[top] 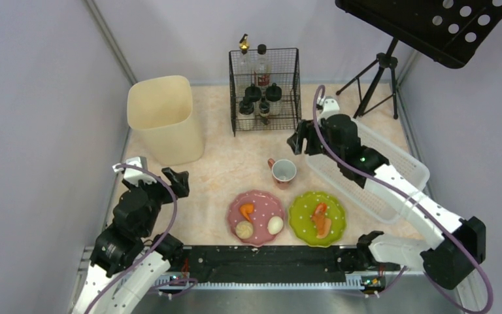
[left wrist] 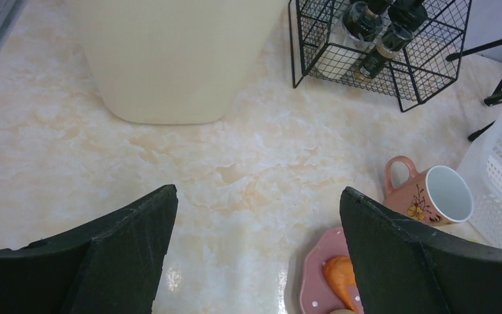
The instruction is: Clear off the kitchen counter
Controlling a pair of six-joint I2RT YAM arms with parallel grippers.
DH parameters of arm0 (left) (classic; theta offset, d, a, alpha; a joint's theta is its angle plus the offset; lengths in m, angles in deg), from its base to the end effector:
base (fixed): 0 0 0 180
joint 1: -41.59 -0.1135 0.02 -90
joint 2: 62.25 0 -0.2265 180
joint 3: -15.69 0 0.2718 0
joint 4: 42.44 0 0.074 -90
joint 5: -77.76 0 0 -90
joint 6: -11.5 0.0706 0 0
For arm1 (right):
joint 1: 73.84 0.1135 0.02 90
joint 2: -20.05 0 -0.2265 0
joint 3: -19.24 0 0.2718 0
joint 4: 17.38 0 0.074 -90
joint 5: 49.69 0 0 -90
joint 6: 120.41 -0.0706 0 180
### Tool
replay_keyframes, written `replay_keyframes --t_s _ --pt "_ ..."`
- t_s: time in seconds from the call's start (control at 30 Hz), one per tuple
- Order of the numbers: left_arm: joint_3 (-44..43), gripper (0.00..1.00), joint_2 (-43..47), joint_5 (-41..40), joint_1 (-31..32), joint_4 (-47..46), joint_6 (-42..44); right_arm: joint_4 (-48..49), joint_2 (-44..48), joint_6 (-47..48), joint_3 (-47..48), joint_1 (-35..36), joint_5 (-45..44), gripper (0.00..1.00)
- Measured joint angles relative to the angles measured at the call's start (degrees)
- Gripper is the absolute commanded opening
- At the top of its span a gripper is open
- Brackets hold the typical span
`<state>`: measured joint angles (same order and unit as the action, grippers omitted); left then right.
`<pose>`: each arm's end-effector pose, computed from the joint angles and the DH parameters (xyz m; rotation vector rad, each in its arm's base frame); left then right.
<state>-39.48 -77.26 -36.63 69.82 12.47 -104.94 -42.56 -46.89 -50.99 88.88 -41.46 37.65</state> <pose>0.1395 -0.0418 0.3122 -0.2701 1.7940 -0.2898 0.2858 0.1773 0.2794 -0.1751 1.9975 0.5559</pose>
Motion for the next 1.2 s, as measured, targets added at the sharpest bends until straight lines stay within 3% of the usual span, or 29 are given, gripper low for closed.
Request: replay_keyframes --t_s 0.23,0.57,1.2 --pt "0.02 0.98 -1.29 1.60 0.00 -0.17 0.61 -7.74 6.05 -0.46 -1.05 6.34 -0.39 0.64" --pt "0.11 0.98 -1.29 1.62 0.00 -0.17 0.66 -11.80 2.54 -3.21 -6.01 8.50 -4.07 0.61" --pt "0.11 0.98 -1.27 1.90 0.00 -0.17 0.68 -7.30 -8.79 -7.80 -8.59 8.50 -7.98 0.49"
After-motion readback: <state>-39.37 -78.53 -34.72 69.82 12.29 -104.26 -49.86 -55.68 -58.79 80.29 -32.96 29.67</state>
